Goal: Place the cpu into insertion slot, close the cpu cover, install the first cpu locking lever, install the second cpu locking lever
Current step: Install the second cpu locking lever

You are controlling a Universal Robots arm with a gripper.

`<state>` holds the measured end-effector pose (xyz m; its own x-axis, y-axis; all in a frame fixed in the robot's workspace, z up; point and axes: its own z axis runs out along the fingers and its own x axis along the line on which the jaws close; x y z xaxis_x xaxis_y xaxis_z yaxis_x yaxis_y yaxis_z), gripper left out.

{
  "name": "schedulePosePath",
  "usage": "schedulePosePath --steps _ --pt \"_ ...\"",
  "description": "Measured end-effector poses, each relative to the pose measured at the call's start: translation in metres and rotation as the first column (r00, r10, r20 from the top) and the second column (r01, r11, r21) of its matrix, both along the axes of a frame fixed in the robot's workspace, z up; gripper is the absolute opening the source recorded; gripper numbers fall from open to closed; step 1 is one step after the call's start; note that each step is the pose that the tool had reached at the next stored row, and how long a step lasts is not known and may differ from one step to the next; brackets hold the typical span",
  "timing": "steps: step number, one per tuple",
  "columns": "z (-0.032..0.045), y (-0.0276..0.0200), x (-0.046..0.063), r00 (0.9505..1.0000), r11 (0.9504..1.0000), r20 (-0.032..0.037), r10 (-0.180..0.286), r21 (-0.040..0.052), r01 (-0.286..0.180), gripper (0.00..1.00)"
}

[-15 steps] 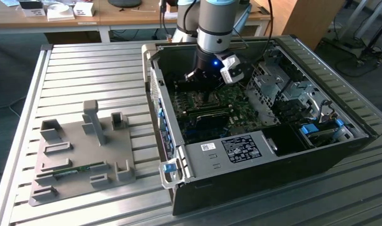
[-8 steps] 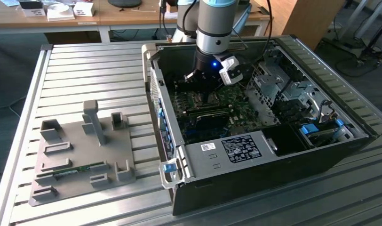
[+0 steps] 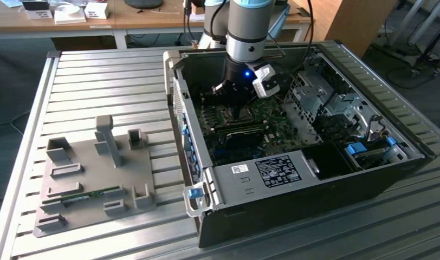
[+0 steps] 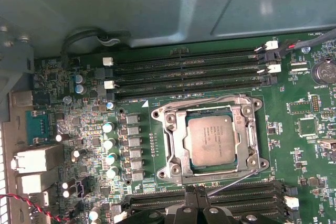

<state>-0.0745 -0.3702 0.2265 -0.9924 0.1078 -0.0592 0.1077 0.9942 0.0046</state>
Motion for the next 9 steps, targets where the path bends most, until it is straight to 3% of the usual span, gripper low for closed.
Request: schedulePosePath --steps 9 --pt "-0.0058 -0.0001 -0.0017 1.0000 1.0000 -0.0001 0.000 -0.0002 0.000 0.11"
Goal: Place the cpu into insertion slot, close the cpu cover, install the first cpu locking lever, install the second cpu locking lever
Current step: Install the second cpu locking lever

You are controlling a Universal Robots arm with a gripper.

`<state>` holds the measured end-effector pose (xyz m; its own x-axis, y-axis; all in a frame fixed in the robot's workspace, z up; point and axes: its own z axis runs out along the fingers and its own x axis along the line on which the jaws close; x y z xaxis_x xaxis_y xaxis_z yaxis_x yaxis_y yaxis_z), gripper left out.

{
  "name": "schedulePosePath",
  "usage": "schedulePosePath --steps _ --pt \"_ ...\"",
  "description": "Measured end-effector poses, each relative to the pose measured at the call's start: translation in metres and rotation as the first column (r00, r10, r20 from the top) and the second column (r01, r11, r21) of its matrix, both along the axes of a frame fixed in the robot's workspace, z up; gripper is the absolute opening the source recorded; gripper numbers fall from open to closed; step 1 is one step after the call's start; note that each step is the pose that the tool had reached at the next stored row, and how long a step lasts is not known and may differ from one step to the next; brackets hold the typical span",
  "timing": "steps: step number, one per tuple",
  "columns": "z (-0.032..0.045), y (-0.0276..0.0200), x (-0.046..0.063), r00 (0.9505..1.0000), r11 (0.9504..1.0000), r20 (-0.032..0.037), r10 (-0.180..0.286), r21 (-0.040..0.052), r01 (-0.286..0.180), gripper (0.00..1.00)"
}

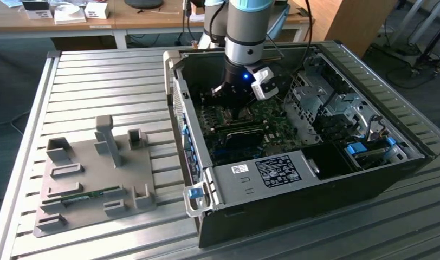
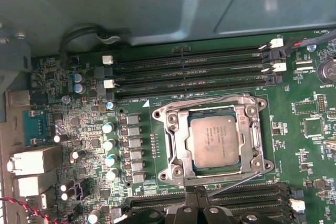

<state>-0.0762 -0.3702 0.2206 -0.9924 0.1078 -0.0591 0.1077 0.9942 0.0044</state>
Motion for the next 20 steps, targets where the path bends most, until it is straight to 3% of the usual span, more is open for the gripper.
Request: schedulePosePath --steps 20 --pt "-0.0076 0.0001 -0.013 1.0000 1.0000 0.0002 0.000 0.0005 0.000 0.11"
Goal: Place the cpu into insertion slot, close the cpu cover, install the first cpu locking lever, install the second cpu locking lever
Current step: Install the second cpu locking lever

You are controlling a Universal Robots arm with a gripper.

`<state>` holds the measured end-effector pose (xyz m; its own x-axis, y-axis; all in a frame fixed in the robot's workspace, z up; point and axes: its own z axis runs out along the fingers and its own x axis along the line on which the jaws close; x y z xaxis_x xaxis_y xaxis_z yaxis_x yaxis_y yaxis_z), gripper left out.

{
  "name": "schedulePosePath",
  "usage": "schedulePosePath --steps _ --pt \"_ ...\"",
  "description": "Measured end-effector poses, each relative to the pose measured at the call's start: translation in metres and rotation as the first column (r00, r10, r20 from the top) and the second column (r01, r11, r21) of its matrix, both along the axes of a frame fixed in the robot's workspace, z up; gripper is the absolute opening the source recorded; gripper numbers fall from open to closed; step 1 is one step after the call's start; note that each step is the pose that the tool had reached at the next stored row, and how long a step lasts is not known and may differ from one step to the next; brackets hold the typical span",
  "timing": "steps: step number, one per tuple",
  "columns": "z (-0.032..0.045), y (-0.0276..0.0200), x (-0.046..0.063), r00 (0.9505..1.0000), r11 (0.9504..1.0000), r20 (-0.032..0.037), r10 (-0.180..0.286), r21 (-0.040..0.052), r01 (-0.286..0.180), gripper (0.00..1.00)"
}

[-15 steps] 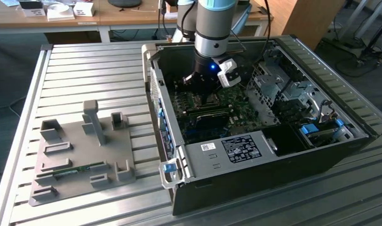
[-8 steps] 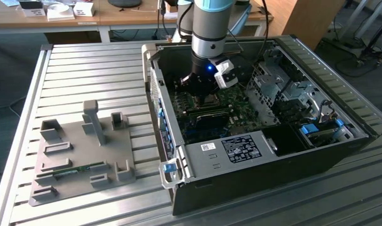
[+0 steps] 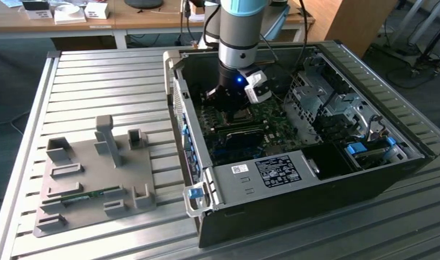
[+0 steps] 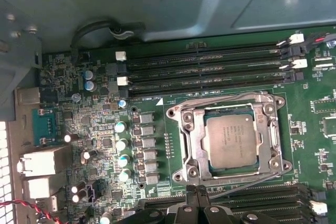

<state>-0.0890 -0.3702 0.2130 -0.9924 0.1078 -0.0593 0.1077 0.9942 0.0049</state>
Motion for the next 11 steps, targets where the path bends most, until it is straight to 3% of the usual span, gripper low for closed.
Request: schedulePosePath --steps 11 --pt "-0.0037 0.0000 -0.0014 1.0000 1.0000 -0.0001 0.000 0.0030 0.000 0.11"
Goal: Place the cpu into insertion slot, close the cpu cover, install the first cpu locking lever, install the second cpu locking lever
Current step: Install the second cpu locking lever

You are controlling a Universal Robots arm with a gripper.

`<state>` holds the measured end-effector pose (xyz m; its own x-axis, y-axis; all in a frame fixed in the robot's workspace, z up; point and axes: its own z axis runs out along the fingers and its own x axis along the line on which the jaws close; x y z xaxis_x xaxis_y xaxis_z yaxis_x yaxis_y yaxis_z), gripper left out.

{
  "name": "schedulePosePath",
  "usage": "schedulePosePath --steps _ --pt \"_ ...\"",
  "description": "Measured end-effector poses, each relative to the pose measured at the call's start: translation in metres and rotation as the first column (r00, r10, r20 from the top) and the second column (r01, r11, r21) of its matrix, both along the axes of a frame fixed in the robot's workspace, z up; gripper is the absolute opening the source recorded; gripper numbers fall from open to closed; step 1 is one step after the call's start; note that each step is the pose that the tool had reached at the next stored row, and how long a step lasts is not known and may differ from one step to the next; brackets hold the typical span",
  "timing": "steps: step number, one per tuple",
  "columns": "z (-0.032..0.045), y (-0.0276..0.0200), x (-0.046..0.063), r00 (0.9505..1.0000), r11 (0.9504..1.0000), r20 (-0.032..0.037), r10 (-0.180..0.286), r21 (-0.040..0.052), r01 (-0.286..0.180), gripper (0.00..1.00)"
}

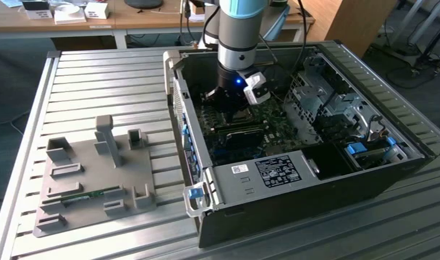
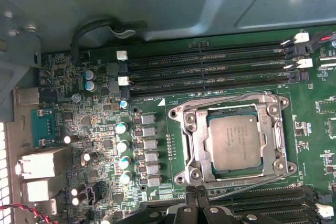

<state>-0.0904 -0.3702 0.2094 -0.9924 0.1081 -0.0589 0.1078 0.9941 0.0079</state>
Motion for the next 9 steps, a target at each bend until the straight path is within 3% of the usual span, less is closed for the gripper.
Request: schedulePosePath --steps 9 --pt "-0.0030 0.0000 -0.0010 1.0000 1.0000 -0.0001 0.000 0.0005 0.000 0.11"
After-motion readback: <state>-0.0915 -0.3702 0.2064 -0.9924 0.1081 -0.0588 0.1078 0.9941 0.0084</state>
